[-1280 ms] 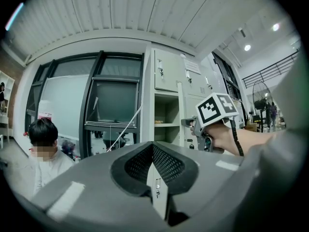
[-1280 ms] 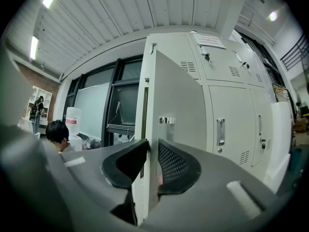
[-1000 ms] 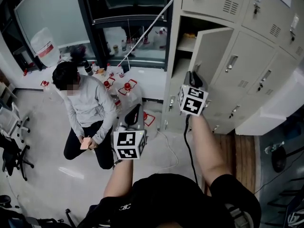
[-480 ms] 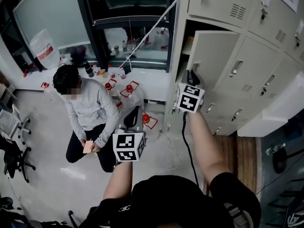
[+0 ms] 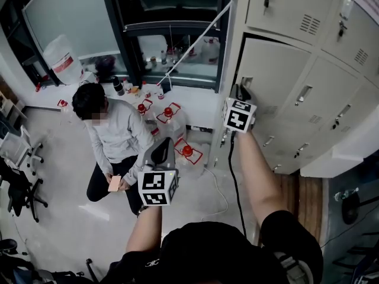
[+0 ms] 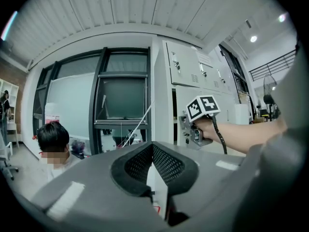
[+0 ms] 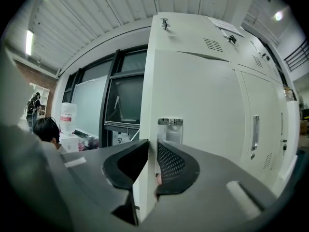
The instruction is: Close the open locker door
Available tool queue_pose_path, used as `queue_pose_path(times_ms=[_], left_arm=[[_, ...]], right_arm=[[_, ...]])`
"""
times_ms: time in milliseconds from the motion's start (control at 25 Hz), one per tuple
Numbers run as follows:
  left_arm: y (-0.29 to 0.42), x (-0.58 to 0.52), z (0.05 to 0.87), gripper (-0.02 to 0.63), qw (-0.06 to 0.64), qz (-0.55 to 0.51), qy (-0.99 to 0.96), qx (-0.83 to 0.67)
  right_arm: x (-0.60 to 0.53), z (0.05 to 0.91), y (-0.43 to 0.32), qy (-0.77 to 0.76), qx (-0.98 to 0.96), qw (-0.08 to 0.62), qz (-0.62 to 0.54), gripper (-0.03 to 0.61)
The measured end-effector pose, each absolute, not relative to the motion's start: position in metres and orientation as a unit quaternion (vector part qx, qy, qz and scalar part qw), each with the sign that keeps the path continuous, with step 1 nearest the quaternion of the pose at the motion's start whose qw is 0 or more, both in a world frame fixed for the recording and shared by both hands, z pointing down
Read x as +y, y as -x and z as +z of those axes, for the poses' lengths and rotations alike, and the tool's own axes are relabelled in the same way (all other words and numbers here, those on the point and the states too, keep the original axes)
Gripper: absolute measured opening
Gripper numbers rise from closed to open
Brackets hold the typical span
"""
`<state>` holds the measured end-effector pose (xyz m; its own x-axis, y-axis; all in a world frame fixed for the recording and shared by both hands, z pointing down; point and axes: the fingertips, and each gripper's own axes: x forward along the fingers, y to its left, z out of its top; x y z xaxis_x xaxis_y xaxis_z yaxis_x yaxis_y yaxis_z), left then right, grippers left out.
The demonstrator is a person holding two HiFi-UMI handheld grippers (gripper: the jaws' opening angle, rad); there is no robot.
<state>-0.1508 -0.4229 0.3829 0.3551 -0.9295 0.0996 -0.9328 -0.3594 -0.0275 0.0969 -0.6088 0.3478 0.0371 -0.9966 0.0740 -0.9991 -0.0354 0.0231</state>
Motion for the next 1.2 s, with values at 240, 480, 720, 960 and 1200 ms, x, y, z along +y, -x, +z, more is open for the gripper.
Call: queue_pose_path(times_ms=[240,480,720,960,1200], left_arm=[[0.159,-0.426,0.383,0.0,0.015,0.058,-0.814,-0.578],[0.158,-0.424,0.385,0.0,0.014,0.067,-0.808,-0.586],[0.159,-0.419,0.385,0.0,0.014,0.068,-0.802,-0.594],[0.156,-0.411,0.387,0.0,0.017,0.07,-0.796,-0.601],[0.143,-0.405,0.384,0.0,0.016,0.061,-0.798,-0.6]], right_arm=[[-0.633,0.342,-0.097,-0.711,-0.702,0.03,0.019,0.069],[-0.649,0.342,-0.098,-0.706,-0.707,0.028,0.023,0.069],[-0.662,0.341,-0.102,-0.703,-0.71,0.036,0.021,0.069],[-0.657,0.34,-0.103,-0.695,-0.718,0.027,0.008,0.069],[-0.615,0.316,-0.107,-0.677,-0.736,-0.016,-0.019,0.037]])
